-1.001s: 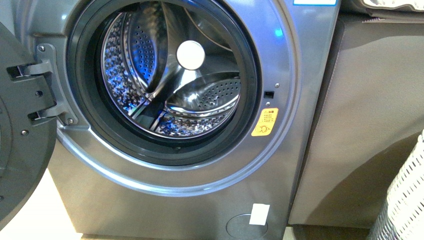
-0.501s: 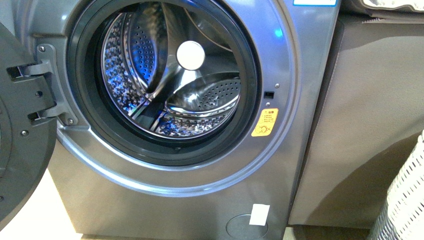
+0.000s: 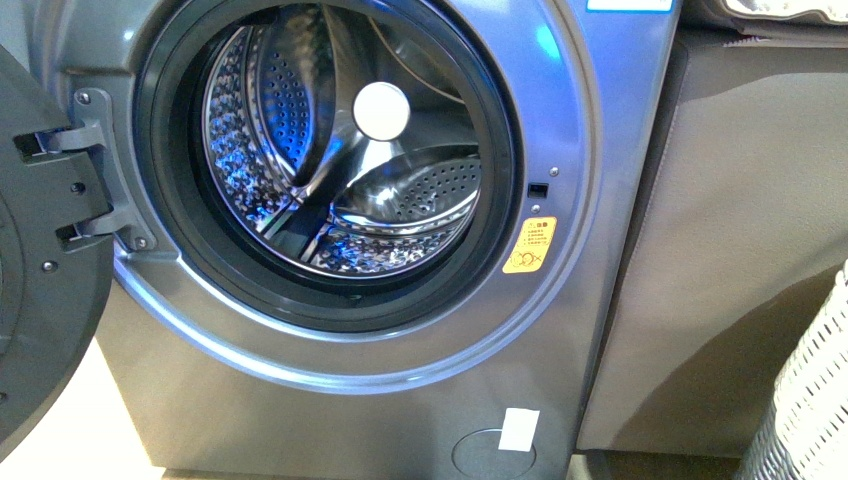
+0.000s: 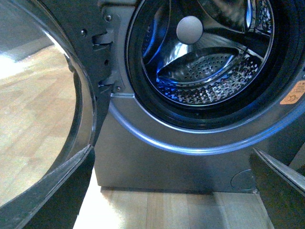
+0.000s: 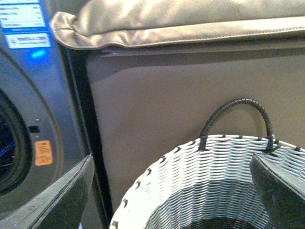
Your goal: Put clothes into washing machine
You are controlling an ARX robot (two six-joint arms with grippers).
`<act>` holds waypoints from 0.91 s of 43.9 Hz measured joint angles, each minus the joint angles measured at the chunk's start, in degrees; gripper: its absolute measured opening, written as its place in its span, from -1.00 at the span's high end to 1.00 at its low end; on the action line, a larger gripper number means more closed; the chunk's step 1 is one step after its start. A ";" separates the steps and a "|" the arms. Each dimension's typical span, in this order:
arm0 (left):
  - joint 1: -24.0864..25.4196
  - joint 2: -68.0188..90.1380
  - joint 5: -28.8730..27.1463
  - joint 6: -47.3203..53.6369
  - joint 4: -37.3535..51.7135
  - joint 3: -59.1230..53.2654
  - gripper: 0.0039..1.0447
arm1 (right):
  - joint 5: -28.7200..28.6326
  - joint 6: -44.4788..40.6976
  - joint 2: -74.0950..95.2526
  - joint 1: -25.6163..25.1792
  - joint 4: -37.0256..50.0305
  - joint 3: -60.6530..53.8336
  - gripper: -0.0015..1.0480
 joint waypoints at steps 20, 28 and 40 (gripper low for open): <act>0.00 0.00 0.00 0.00 0.00 0.00 -0.88 | 0.37 -2.73 45.46 -9.51 11.34 12.24 -0.86; 0.00 0.00 0.00 -0.02 0.00 0.00 -0.88 | 2.67 -3.76 59.71 -10.69 11.82 16.59 -0.86; 0.00 0.00 0.00 -0.02 0.00 0.00 -0.88 | 6.54 -3.08 77.55 -11.43 7.06 27.21 -0.86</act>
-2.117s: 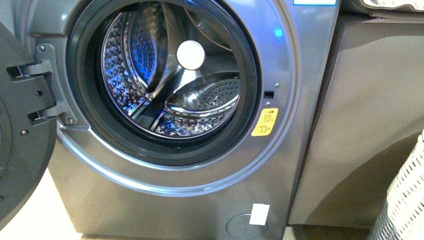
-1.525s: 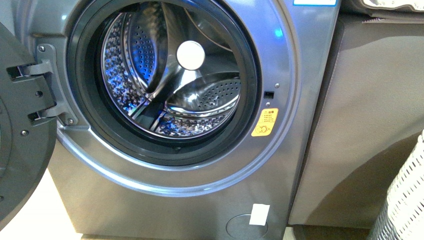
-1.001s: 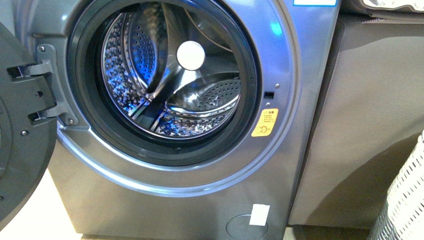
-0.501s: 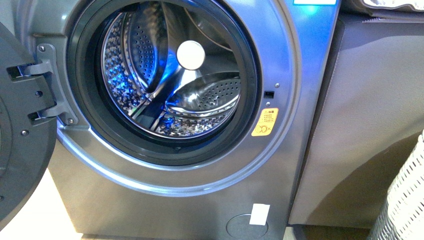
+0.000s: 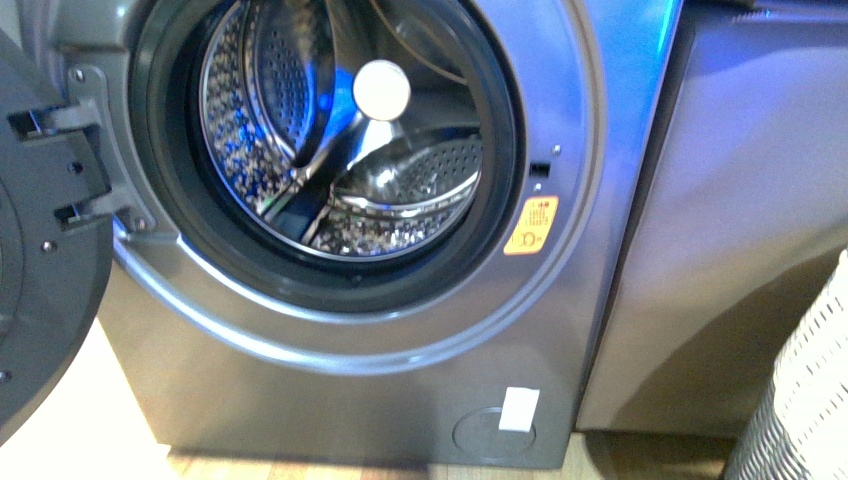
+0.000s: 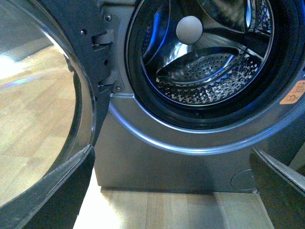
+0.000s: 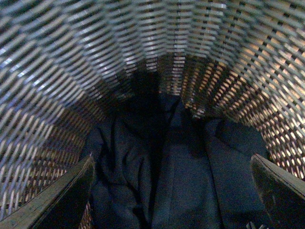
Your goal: Put clothes into washing machine
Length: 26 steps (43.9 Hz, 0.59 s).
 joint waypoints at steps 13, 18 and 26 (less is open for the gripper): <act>0.00 0.00 0.00 0.00 0.00 0.00 -0.88 | 3.67 0.48 15.41 -0.07 -0.48 5.90 -0.86; 0.00 0.00 0.00 0.02 0.00 0.00 -0.88 | 4.72 0.52 20.17 -0.07 0.74 7.80 -0.86; 0.00 0.00 0.00 0.02 0.00 0.00 -0.88 | 6.56 0.96 26.21 0.39 1.44 11.82 -0.86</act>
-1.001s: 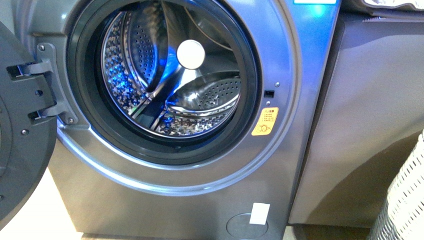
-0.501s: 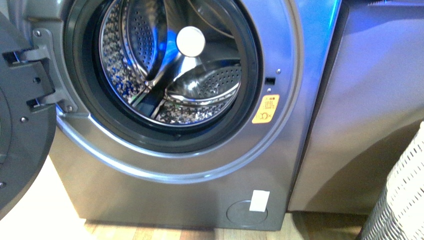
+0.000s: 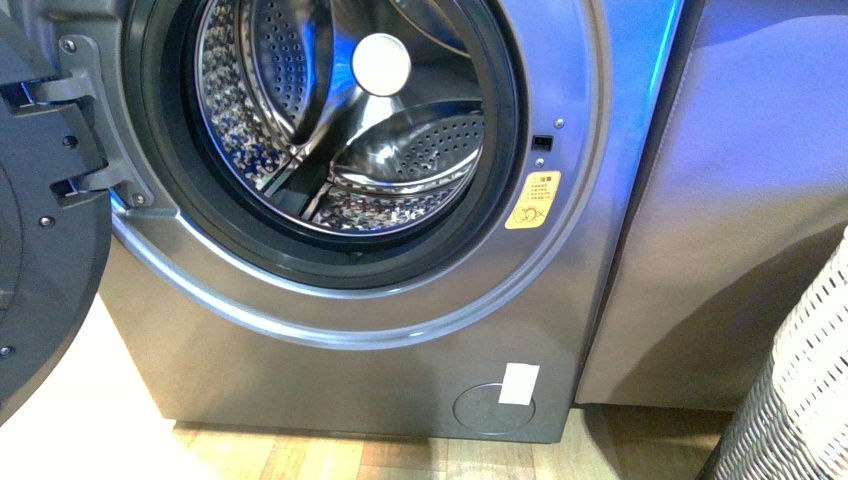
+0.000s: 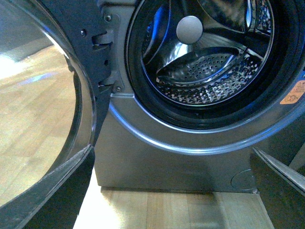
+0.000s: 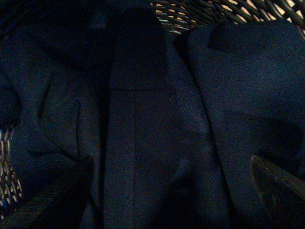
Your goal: Put clothes into washing machine
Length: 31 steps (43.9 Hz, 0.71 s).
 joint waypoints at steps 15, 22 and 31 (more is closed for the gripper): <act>0.00 0.00 0.00 -0.02 0.00 0.00 -0.88 | 1.95 2.86 8.24 3.96 -1.79 8.83 -0.86; 0.00 0.00 0.00 0.00 0.00 0.00 -0.88 | 2.45 3.21 11.45 5.35 -3.15 12.63 -0.86; 0.00 0.00 0.00 -0.02 0.00 0.00 -0.88 | 2.60 3.21 15.41 5.88 -2.93 16.17 -0.86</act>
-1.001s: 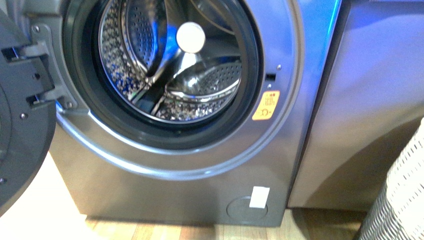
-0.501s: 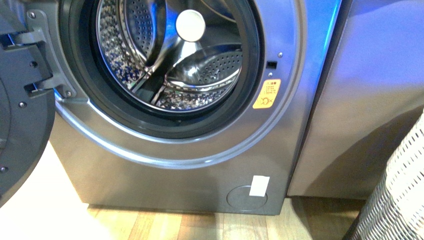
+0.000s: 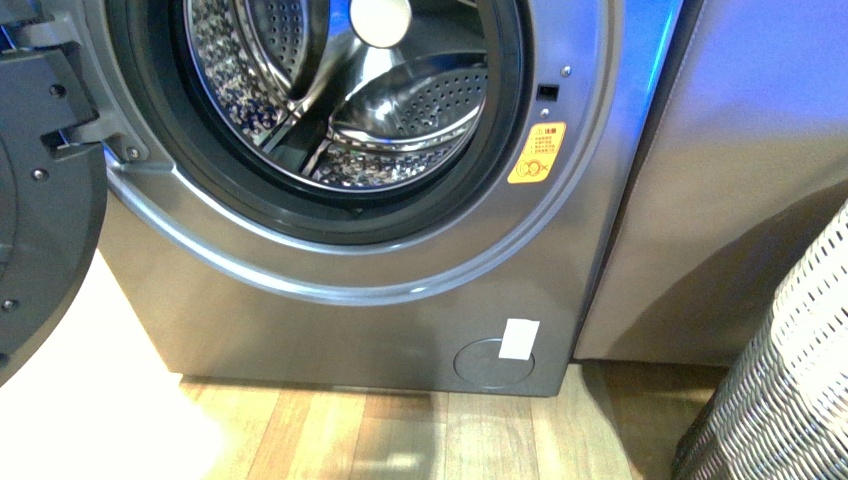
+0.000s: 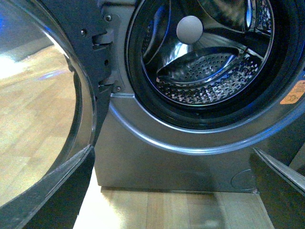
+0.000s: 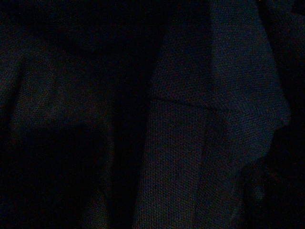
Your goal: Put clothes into washing machine
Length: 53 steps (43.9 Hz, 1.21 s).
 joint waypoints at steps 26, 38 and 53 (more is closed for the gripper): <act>0.00 0.00 0.00 0.00 0.00 0.00 -0.88 | 0.39 -1.38 4.68 -0.96 -1.51 5.09 -0.86; 0.00 0.00 -0.02 0.02 0.00 0.00 -0.88 | 0.39 -2.69 6.73 -2.03 -1.22 6.27 -0.86; 0.00 0.00 0.00 0.02 0.00 0.00 -0.88 | 0.59 -2.78 6.56 -2.86 0.28 5.22 -0.09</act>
